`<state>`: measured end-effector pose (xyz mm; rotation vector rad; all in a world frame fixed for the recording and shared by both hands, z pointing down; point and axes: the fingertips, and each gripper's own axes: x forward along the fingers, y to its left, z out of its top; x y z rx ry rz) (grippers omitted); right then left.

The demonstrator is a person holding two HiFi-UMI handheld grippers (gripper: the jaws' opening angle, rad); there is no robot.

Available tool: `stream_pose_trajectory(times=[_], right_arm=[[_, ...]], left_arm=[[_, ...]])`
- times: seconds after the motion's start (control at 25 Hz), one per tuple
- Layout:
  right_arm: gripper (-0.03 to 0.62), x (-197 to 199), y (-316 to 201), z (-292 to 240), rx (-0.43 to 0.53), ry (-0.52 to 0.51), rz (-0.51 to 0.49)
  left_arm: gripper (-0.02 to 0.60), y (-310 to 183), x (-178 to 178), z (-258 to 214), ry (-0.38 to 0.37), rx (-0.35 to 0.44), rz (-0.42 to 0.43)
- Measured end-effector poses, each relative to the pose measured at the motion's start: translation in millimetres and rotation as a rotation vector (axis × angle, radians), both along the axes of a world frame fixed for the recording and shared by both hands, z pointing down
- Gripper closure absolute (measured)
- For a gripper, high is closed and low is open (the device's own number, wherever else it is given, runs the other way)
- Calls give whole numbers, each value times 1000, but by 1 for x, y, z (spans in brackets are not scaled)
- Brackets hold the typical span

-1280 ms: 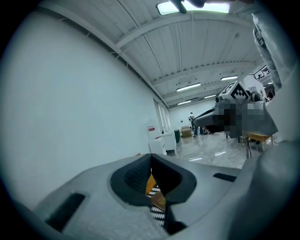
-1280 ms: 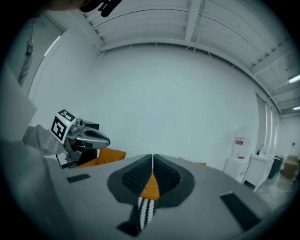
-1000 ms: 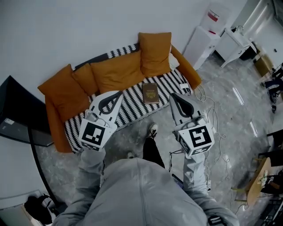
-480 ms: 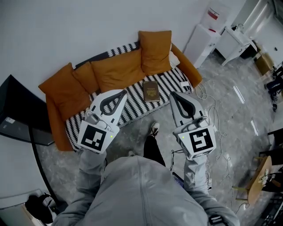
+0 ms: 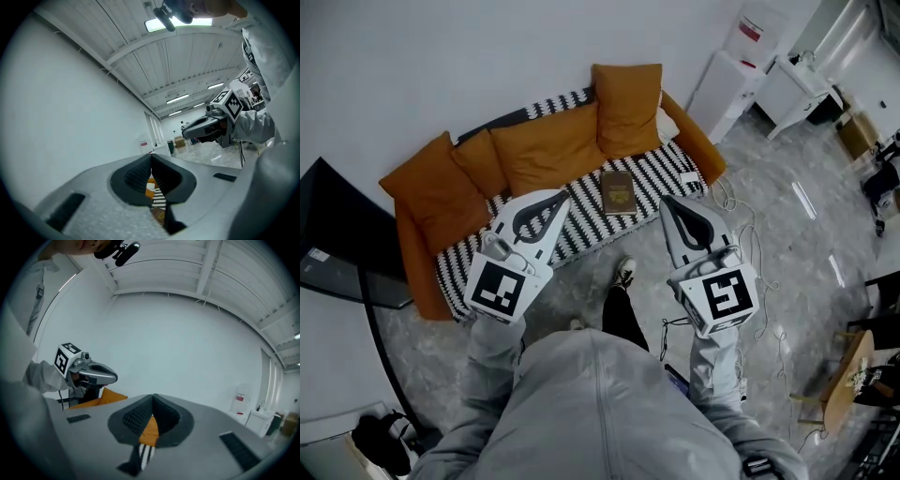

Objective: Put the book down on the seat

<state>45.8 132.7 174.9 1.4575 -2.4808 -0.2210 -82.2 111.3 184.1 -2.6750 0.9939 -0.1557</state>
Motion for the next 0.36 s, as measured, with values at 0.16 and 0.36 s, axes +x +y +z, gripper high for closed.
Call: stream_pose_trajectory(times=[0.16,0.36], right_arm=[[566,-2,-2,-4,39,-4,-17],[566,-1,-4,3,5,-5,-10]], left_arm=[[557,-3,-1,3,-17,18,6],[557,-4,2,8,-16,6,6]])
